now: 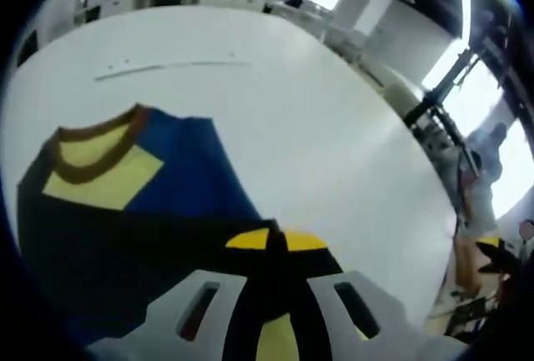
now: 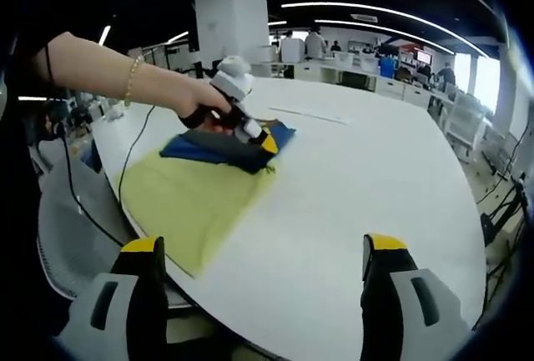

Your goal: Fold the garment on the visible template until the final outline fits inside the template.

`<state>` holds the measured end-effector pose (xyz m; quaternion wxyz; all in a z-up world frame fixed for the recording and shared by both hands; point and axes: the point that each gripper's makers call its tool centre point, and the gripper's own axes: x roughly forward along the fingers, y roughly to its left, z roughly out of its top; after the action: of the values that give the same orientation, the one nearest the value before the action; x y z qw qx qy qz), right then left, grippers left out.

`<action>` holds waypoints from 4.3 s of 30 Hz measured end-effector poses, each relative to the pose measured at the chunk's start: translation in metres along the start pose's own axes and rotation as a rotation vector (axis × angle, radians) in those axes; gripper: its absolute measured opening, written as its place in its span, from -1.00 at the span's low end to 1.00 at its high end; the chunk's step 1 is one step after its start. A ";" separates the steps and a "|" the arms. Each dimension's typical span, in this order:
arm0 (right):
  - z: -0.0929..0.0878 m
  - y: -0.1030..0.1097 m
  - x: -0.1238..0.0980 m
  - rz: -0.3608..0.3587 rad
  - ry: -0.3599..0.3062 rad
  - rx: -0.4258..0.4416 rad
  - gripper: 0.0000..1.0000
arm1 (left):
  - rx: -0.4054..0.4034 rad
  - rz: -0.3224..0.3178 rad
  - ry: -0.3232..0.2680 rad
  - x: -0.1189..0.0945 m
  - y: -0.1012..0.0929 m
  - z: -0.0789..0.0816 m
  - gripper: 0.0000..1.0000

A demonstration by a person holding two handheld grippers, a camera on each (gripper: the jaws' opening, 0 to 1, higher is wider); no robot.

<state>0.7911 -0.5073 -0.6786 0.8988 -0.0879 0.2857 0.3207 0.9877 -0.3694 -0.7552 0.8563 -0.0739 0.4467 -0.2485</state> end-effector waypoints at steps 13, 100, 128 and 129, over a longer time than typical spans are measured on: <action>-0.003 -0.003 -0.003 -0.011 0.010 -0.004 0.94 | 0.001 0.001 0.006 0.007 0.001 -0.002 -0.96; 0.036 0.032 0.022 0.095 -0.017 -0.166 0.99 | 0.246 0.047 -0.251 -0.250 0.072 -0.043 0.99; 0.042 0.040 0.018 0.123 -0.045 -0.155 0.99 | 0.142 0.118 -0.260 -0.358 0.129 -0.129 0.99; 0.041 0.039 0.017 0.121 -0.042 -0.152 0.99 | 0.137 0.120 -0.259 -0.359 0.130 -0.131 0.99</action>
<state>0.7962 -0.4535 -0.6539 0.8743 -0.1318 0.2463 0.3969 0.7583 -0.0679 -0.6165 0.9231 -0.0199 0.3180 -0.2151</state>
